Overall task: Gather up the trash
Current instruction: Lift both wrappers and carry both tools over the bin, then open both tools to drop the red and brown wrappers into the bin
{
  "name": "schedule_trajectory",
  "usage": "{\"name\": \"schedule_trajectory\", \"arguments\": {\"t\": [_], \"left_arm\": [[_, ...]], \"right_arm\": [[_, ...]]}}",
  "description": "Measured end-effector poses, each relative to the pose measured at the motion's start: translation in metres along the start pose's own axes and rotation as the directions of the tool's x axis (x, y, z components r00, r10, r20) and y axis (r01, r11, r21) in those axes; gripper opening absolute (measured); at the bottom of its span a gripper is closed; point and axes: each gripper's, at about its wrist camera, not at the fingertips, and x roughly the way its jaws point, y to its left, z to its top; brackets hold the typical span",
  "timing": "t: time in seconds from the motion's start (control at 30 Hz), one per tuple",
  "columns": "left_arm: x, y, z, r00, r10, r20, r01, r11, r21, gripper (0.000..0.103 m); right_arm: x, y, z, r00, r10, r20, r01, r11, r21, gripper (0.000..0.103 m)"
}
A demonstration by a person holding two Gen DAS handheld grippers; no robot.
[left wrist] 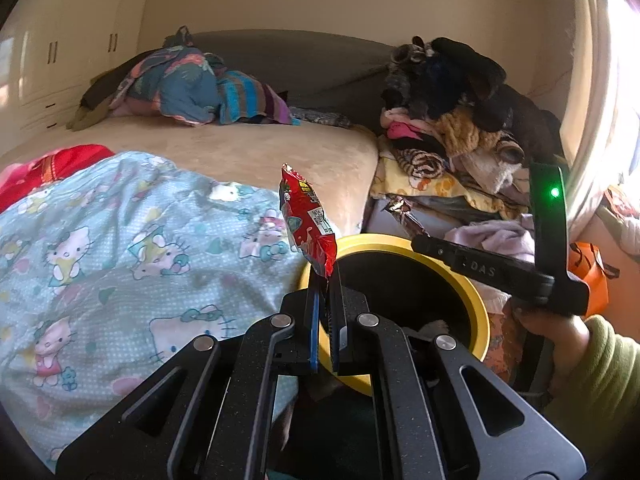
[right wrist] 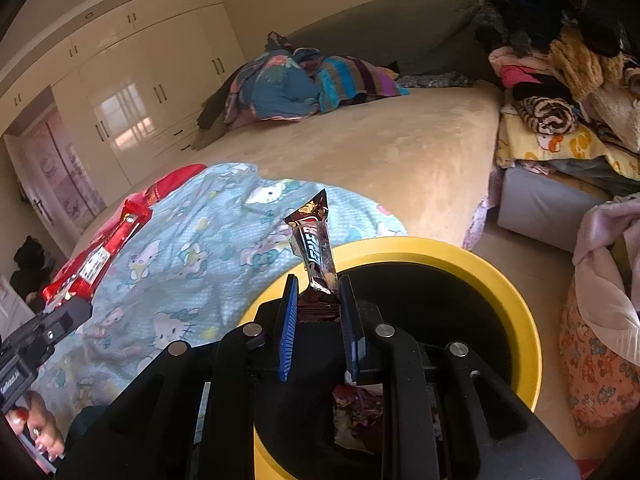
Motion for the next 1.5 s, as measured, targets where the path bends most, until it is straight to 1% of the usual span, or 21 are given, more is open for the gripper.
{"name": "schedule_trajectory", "arguments": {"t": [0.47,0.7,0.87,1.1,1.2,1.27,1.3,1.33,1.37,1.4,1.47,1.5], "left_arm": [[0.012,-0.036,-0.012,0.998,-0.036,-0.055,0.041,0.995,0.087,0.002],[0.027,-0.048,-0.021,0.993,-0.053,-0.103,0.065,0.991,0.113,0.002],[0.045,-0.054,-0.028,0.986,-0.069,-0.154,0.086,0.99,0.112,0.002],[0.077,-0.06,-0.04,0.967,-0.084,-0.24,0.112,0.988,0.106,0.002],[0.088,-0.058,-0.04,0.961,-0.093,-0.262,0.122,0.988,0.095,0.002],[0.095,-0.056,-0.039,0.956,-0.098,-0.277,0.124,0.989,0.08,0.009],[0.097,-0.055,-0.039,0.956,-0.094,-0.278,0.12,0.99,0.076,0.012],[0.098,-0.053,-0.039,0.956,-0.089,-0.278,0.113,0.991,0.07,0.02],[0.098,-0.051,-0.038,0.957,-0.089,-0.277,0.11,0.992,0.062,0.027],[0.098,-0.05,-0.038,0.957,-0.091,-0.277,0.11,0.992,0.055,0.03],[0.096,-0.045,-0.037,0.958,-0.085,-0.273,0.1,0.994,0.043,0.045],[0.092,-0.042,-0.036,0.96,-0.083,-0.267,0.095,0.995,0.032,0.048]], "right_arm": [[-0.002,-0.028,-0.007,0.999,-0.049,-0.016,0.05,0.997,0.056,0.02],[0.005,-0.046,-0.014,0.996,-0.077,-0.054,0.083,0.991,0.104,0.02],[0.015,-0.058,-0.021,0.993,-0.078,-0.09,0.09,0.987,0.135,0.02],[0.022,-0.071,-0.027,0.99,-0.076,-0.117,0.096,0.981,0.17,0.022],[0.025,-0.074,-0.028,0.989,-0.072,-0.13,0.096,0.979,0.183,0.022],[0.025,-0.075,-0.029,0.988,-0.073,-0.133,0.098,0.977,0.189,0.024],[0.025,-0.075,-0.028,0.989,-0.075,-0.13,0.099,0.977,0.191,0.029],[0.024,-0.074,-0.028,0.989,-0.075,-0.128,0.099,0.977,0.19,0.033],[0.024,-0.074,-0.027,0.989,-0.075,-0.126,0.098,0.977,0.188,0.034],[0.023,-0.073,-0.026,0.989,-0.077,-0.124,0.1,0.978,0.186,0.037],[0.021,-0.071,-0.025,0.99,-0.078,-0.117,0.099,0.978,0.185,0.043],[0.02,-0.07,-0.025,0.99,-0.078,-0.114,0.098,0.978,0.184,0.047]]}}
